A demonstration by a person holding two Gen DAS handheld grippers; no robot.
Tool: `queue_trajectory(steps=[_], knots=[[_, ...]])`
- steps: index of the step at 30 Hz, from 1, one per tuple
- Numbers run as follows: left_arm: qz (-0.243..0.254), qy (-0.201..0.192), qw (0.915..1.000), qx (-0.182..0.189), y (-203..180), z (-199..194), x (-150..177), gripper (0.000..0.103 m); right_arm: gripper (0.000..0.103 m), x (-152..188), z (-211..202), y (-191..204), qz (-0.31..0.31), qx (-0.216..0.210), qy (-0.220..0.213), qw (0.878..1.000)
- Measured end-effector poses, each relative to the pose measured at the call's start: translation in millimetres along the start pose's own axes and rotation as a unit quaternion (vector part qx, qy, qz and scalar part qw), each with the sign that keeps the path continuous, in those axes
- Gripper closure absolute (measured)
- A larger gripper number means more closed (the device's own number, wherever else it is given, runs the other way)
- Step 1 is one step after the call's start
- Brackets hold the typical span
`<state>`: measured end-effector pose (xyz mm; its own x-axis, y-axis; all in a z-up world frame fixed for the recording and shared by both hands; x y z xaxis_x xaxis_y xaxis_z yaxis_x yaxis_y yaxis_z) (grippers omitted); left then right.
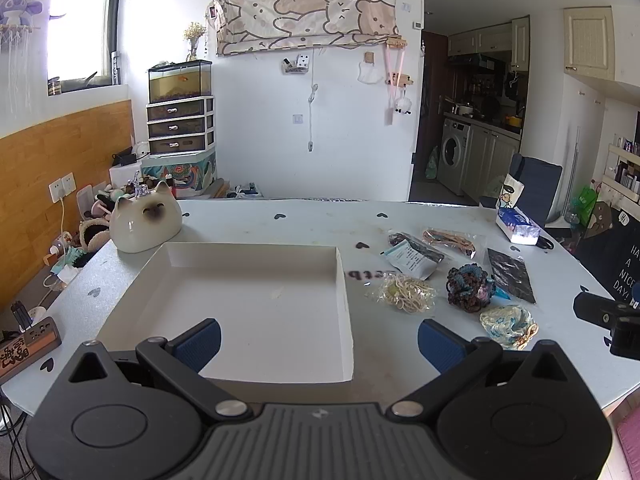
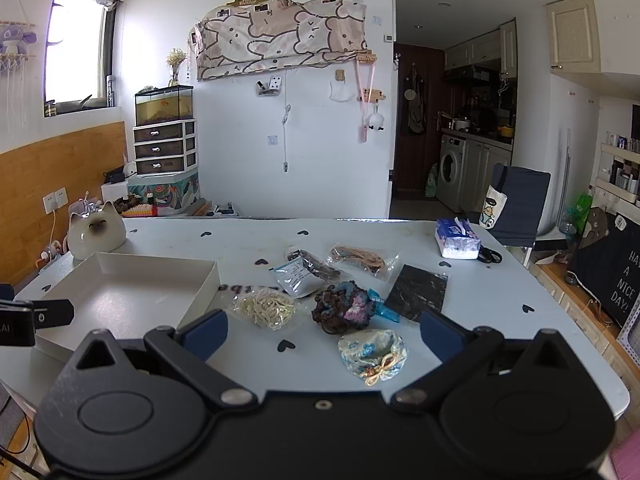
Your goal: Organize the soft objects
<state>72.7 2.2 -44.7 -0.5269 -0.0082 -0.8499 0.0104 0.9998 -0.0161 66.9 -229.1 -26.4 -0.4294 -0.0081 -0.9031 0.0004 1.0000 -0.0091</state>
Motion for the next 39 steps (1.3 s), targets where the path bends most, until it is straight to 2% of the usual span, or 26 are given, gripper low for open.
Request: queue_trajectory(steps=[39], knots=[[0.001,-0.004,1.0,0.001,-9.1,-9.1,-5.9,0.0,0.0,1.2,0.4,0.4,0.0,-0.001,-0.001,1.0]])
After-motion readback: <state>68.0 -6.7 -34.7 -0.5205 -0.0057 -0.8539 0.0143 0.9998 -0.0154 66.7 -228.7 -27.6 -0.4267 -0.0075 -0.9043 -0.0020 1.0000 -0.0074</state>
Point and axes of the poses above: each gripper's, at about its wrist camera, not at the fingertips, and z roughly the way its jaws point, y to its left, x to its underside, the point moved 9 cm from there along z, roughly the way its jaws point, and after that the axes turned 1 degree about x, right-handed, at the moved point
